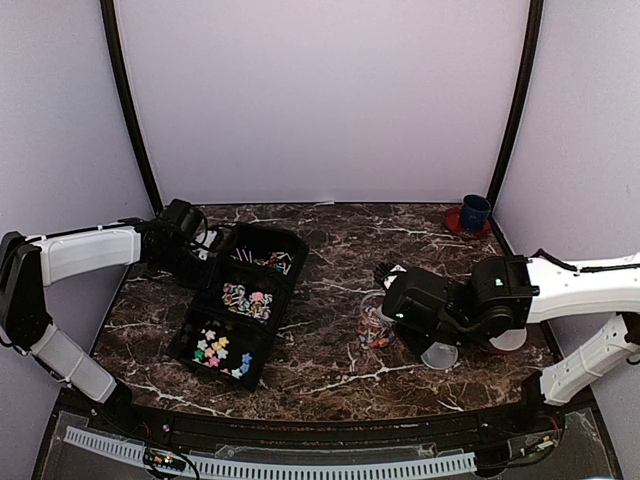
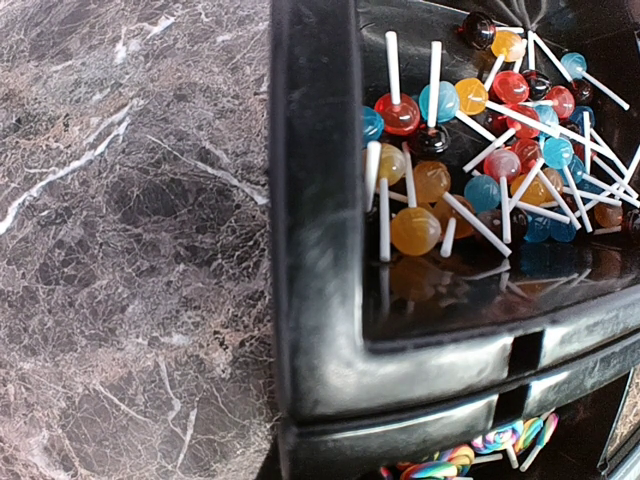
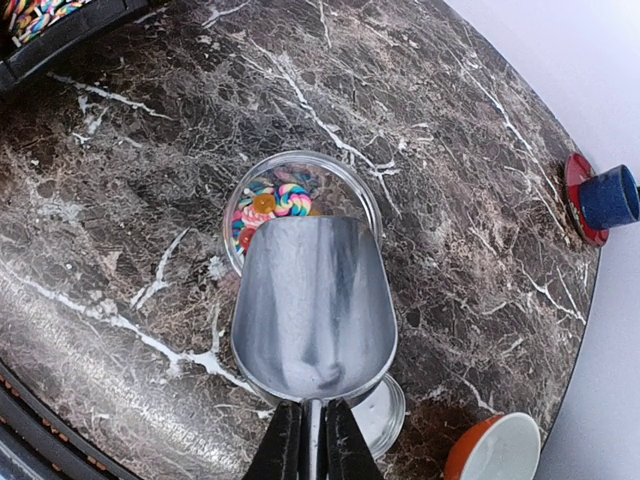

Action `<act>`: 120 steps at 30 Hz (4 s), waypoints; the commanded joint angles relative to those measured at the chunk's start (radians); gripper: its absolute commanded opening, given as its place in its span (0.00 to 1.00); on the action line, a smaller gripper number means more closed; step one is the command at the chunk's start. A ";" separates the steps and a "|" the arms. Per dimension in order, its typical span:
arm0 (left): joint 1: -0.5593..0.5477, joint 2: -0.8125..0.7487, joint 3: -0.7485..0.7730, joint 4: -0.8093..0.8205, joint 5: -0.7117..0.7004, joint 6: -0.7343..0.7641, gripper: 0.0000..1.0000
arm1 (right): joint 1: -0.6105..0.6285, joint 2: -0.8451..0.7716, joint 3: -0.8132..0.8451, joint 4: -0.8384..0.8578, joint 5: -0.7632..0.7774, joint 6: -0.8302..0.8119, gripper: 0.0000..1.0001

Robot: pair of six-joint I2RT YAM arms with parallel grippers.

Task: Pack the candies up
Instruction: Move the packing bottle to the center of the board, then adjust the fake candies in the storage box, then scoop the fake candies from the storage box.

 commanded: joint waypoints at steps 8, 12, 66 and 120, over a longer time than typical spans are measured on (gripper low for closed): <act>0.006 -0.068 0.009 0.075 0.056 -0.031 0.00 | -0.098 0.074 0.048 0.223 -0.067 -0.227 0.00; 0.006 -0.076 0.007 0.074 0.043 -0.031 0.00 | -0.124 0.116 0.063 0.282 -0.081 -0.271 0.00; 0.004 -0.119 -0.199 0.108 0.308 -0.054 0.00 | -0.208 0.430 0.574 0.182 -0.389 -0.591 0.00; -0.074 -0.048 -0.048 -0.027 0.086 0.068 0.00 | -0.250 1.052 1.169 -0.155 -0.581 -0.710 0.00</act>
